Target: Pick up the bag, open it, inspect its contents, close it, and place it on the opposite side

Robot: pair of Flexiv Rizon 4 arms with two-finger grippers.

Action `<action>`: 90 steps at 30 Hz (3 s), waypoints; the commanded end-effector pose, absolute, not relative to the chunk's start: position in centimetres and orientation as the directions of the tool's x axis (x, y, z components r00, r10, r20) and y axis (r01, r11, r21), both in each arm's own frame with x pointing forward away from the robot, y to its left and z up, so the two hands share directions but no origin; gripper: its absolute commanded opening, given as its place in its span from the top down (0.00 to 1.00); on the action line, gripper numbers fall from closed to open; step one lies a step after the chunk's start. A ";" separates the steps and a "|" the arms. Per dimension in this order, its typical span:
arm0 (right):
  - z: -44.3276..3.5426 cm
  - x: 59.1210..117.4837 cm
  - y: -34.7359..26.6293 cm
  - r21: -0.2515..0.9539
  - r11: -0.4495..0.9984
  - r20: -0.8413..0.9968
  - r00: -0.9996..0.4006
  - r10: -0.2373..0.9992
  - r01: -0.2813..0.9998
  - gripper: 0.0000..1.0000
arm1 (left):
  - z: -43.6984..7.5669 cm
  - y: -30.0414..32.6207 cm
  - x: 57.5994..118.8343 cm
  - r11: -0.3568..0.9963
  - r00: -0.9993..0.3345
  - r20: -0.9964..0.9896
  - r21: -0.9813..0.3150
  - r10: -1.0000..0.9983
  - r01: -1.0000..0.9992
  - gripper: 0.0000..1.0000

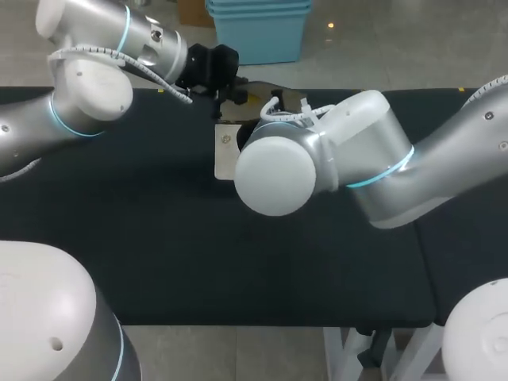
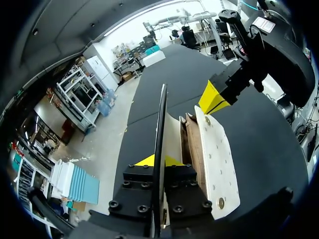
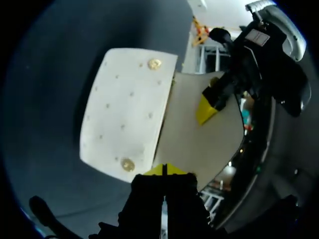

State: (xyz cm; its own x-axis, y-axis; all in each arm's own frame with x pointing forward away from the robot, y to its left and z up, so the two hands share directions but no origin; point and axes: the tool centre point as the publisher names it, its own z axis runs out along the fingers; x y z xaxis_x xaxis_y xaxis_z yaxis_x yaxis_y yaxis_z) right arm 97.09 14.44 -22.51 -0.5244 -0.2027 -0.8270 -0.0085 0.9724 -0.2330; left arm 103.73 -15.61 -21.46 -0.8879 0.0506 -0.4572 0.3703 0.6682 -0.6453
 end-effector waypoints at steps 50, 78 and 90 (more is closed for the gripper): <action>-27.5 99.8 14.5 -0.169 0.981 -0.764 -0.642 -0.067 0.099 1.00 | -21.9 -15.4 102.3 0.581 -0.899 -0.438 -0.725 0.025 0.370 1.00; -30.6 101.1 13.7 -0.161 0.981 -0.685 -0.728 -0.034 0.106 1.00 | -22.3 -15.3 101.8 0.532 -0.905 -0.422 -0.756 0.047 0.380 1.00; -32.7 99.4 12.4 -0.159 0.982 -0.616 -0.787 -0.018 0.102 1.00 | -22.8 -15.3 101.9 0.517 -0.905 -0.423 -0.764 0.050 0.386 1.00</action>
